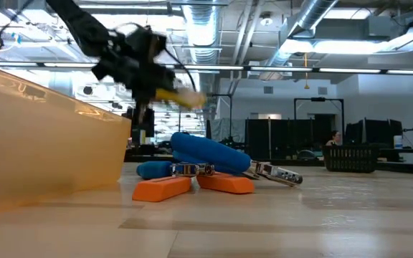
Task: Pick & Place School Supplies
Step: Put the left yellow crayon box into the orange bin, then put the yellow crayon box into the orange bin
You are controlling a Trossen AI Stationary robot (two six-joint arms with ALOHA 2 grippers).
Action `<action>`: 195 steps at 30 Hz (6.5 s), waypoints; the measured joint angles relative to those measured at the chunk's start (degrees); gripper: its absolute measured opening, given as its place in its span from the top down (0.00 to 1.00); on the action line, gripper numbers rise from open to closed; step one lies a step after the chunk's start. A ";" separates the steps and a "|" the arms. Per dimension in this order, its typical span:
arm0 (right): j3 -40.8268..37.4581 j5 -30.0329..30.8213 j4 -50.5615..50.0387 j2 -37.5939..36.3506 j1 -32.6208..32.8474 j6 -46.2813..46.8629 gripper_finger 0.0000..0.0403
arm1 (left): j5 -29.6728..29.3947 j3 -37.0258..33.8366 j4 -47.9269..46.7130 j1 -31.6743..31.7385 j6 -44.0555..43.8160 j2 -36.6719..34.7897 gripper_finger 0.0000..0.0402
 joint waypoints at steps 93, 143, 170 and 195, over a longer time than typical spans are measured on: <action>4.44 -2.83 -2.53 0.04 -5.35 1.38 0.59 | -5.73 1.34 15.18 -3.60 6.03 19.68 0.66; 4.44 -4.44 -0.02 -0.02 -5.54 0.42 0.59 | -12.91 4.91 10.57 -9.88 6.47 24.24 0.66; 4.42 -4.57 0.26 -0.02 -5.61 0.54 0.62 | -6.24 17.87 11.49 -12.23 6.29 32.86 1.00; 10.27 -4.57 -1.75 -0.01 -4.71 -4.48 0.62 | -6.61 18.57 -34.14 -17.75 24.29 -8.68 1.00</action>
